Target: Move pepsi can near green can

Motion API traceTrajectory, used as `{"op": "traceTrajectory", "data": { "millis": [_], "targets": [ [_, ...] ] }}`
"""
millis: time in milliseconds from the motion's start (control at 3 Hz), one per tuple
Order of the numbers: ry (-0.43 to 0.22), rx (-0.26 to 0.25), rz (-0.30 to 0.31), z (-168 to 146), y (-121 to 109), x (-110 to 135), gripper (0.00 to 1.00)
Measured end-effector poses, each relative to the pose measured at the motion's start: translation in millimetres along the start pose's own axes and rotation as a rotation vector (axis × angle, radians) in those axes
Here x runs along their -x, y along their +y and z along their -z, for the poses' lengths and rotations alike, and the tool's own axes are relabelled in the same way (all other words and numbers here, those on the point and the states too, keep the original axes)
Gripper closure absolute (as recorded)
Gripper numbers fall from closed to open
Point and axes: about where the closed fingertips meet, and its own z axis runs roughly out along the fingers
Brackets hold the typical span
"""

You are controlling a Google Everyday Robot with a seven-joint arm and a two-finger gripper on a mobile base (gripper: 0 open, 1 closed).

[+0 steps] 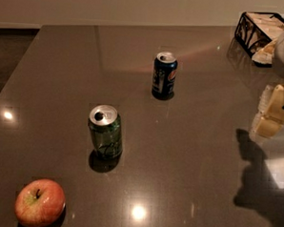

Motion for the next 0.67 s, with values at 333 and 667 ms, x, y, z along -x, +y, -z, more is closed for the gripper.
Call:
{"op": "traceTrajectory", "data": {
  "millis": [333, 667],
  "targets": [
    [0.0, 0.0, 0.0, 0.0, 0.0, 0.0, 0.0],
    [-0.021, 0.006, -0.028, -5.9, -7.4, 8.3, 0.0]
  ]
}}
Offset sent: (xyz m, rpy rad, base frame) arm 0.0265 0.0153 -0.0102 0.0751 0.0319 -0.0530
